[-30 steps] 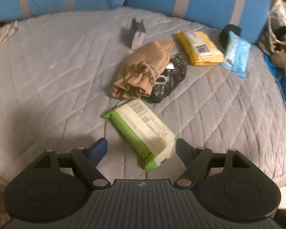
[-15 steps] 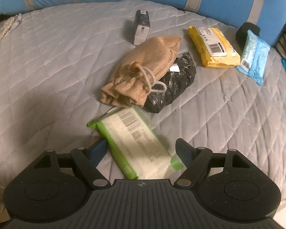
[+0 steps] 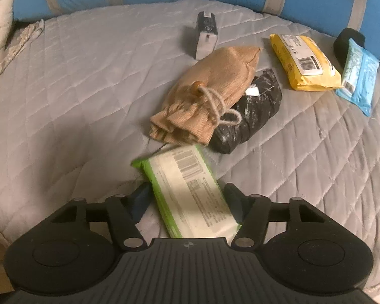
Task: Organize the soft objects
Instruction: 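Close the left gripper on the green-and-white wipes pack and lift it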
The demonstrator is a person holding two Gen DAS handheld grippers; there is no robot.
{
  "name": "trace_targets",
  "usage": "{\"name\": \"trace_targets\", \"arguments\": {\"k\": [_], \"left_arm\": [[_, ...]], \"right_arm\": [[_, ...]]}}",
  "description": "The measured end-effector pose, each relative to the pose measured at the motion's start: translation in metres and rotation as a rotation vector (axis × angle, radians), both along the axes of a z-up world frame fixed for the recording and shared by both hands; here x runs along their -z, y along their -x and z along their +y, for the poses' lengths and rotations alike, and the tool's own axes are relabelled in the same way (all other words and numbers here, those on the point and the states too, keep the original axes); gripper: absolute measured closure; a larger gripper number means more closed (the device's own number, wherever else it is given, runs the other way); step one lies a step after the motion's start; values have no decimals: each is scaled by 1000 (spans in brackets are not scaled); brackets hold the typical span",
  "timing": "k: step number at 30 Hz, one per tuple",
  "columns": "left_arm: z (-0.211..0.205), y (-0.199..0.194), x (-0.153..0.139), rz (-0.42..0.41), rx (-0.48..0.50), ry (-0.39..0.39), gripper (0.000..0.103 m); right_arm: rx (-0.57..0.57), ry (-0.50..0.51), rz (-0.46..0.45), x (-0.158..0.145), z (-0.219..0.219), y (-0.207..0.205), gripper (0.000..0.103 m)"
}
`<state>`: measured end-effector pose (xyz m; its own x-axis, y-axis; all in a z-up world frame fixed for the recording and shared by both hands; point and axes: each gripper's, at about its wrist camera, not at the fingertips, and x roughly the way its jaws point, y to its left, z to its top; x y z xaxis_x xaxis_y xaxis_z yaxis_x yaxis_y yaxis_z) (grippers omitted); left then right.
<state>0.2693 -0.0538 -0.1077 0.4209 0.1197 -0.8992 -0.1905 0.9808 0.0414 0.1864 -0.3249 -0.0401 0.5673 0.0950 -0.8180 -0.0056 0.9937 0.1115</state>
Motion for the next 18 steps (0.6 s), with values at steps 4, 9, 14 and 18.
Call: {"name": "trace_targets", "arguments": {"k": [4,9,14,18], "left_arm": [[0,7,-2,24,23,-29,50],[3,13,-3,41,59,-42,53],[11,16,-5,63,109,-4,55],[20,24,-10,74,126,45,55]], "right_arm": [[-5,-3,-2,-2,2,-1,0],[-14,0,0,-3,8,-2,0],[-30,5,-2,-3,16,-5,0],[-40,8,-5,-4,23,-7,0]]}}
